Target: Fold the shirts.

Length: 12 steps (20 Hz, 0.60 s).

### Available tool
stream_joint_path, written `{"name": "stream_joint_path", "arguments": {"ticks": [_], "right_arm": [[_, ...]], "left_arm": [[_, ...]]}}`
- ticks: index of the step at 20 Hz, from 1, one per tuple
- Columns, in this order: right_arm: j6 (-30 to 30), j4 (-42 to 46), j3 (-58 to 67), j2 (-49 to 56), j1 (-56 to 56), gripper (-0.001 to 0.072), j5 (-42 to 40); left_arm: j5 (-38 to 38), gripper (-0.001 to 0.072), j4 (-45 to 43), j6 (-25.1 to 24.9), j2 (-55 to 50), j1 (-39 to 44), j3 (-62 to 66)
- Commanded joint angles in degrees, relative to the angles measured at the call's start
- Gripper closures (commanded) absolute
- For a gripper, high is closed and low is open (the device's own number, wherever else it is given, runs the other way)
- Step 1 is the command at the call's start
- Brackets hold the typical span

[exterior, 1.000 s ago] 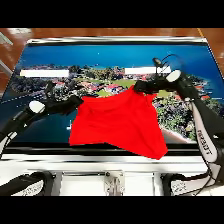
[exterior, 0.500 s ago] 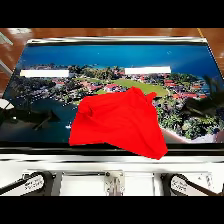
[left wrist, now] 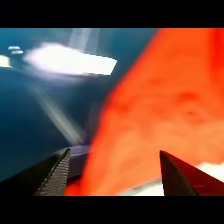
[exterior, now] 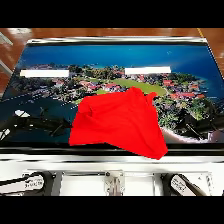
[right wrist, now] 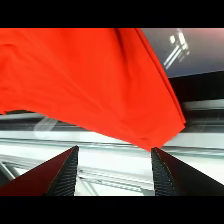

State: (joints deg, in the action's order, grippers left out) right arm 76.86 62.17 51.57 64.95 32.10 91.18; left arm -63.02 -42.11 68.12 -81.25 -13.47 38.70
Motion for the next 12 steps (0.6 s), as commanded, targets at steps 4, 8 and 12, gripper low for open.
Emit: {"name": "stream_joint_path", "arguments": {"ticks": [4,8,12], "right_arm": [[2.3,-0.1,-1.0,-0.4,0.3,0.0155,-0.1],[1.4,3.8,-9.1,-0.4,0.3,0.0037,1.5],[-1.1,5.3,-19.3,-0.4,0.3,0.0038,-4.9]], "left_arm": [[9.2,0.0246,9.9,-4.3,-4.0,5.6,-0.4],[8.8,0.0663,11.1,-4.7,-3.7,6.0,-0.3],[3.0,0.0664,11.0,-8.1,-2.4,6.0,-0.4]]}}
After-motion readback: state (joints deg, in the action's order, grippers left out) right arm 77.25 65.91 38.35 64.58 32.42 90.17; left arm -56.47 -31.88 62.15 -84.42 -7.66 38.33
